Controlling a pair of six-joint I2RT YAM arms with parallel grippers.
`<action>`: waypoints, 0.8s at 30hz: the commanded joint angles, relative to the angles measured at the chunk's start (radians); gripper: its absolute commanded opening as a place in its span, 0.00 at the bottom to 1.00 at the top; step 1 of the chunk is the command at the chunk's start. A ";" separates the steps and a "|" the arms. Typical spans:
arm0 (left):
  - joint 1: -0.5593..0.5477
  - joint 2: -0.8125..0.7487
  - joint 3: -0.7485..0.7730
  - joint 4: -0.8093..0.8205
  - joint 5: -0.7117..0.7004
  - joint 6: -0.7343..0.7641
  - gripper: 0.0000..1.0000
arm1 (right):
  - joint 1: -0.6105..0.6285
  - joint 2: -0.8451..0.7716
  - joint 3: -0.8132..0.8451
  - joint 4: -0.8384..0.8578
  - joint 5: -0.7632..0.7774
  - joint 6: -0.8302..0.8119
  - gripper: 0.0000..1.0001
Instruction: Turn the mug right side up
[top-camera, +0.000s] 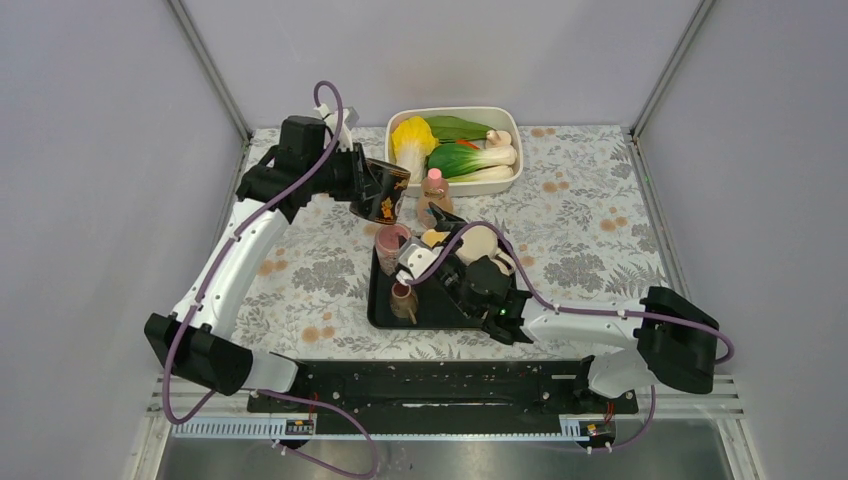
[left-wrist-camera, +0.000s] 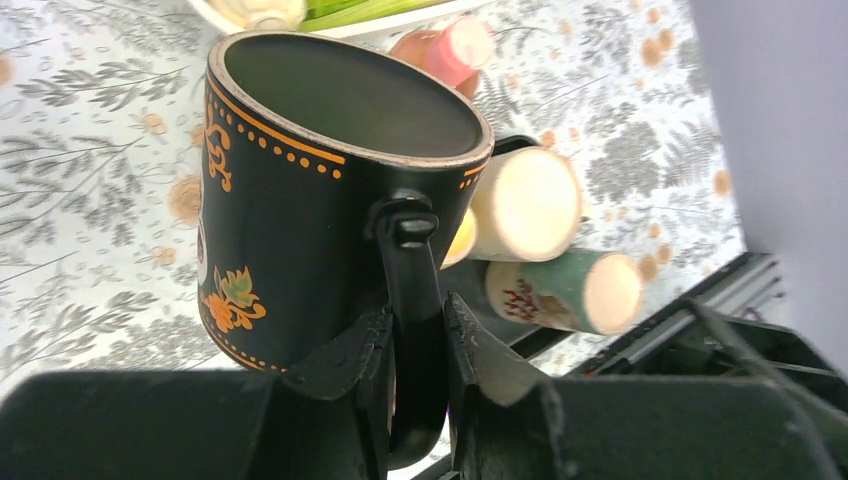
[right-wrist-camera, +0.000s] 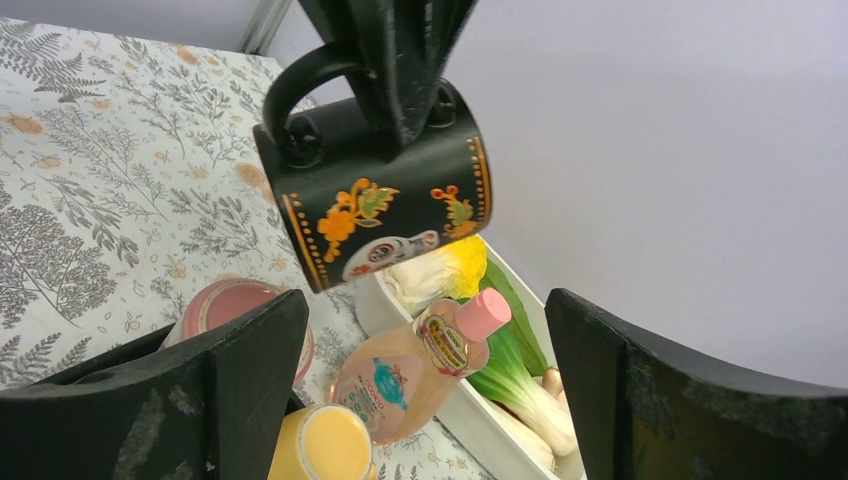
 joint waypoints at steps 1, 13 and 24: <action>0.010 -0.100 -0.006 0.185 -0.092 0.132 0.00 | 0.003 -0.063 0.041 -0.036 -0.012 0.063 0.99; 0.038 -0.158 -0.117 0.257 -0.212 0.268 0.00 | 0.003 -0.114 0.028 -0.061 -0.016 0.092 0.99; 0.098 -0.120 -0.181 0.278 -0.256 0.387 0.00 | 0.003 -0.128 0.026 -0.076 -0.018 0.099 0.99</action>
